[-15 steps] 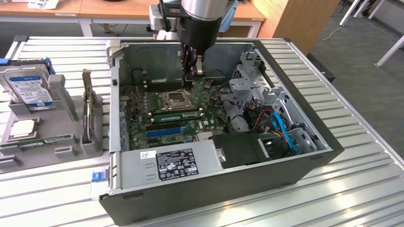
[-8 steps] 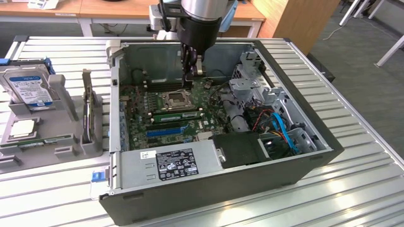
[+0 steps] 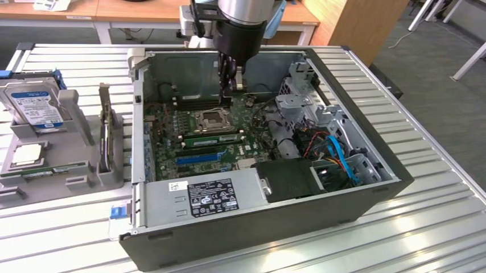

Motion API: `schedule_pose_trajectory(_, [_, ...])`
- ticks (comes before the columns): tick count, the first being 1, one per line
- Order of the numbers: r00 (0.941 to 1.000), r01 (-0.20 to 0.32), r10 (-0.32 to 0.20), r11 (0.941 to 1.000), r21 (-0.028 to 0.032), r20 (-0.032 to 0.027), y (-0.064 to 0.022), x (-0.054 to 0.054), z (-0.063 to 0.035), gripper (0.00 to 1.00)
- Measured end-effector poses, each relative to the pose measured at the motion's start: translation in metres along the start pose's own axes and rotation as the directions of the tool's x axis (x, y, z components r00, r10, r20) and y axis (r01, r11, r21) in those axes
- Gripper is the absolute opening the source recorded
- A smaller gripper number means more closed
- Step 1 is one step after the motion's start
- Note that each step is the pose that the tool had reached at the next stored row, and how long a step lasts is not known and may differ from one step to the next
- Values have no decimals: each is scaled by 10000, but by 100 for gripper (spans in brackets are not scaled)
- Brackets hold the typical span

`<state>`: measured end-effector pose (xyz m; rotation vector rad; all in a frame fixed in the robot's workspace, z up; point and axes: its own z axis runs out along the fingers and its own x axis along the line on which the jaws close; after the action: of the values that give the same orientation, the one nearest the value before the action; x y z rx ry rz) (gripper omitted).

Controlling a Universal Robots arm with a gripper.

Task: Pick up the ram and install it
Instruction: 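Press down the ram until it locks into place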

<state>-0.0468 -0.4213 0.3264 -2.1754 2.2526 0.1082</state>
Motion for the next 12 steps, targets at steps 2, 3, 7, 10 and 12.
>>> schedule_pose_trajectory(2, [9999, -120, 120, 9999, 6, 6, 0, 0, 0, 10])
schedule_pose_trajectory(3, [9998, -189, 189, 9998, 10, 9, 0, 0, 0, 10])
schedule_pose_trajectory(7, [9988, -494, 494, 9988, 25, 23, 0, 0, 0, 10])
schedule_pose_trajectory(10, [9974, -724, 724, 9974, 38, 34, 0, 0, 0, 10])
schedule_pose_trajectory(12, [9960, -889, 889, 9960, 46, 42, 0, 0, 0, 10])
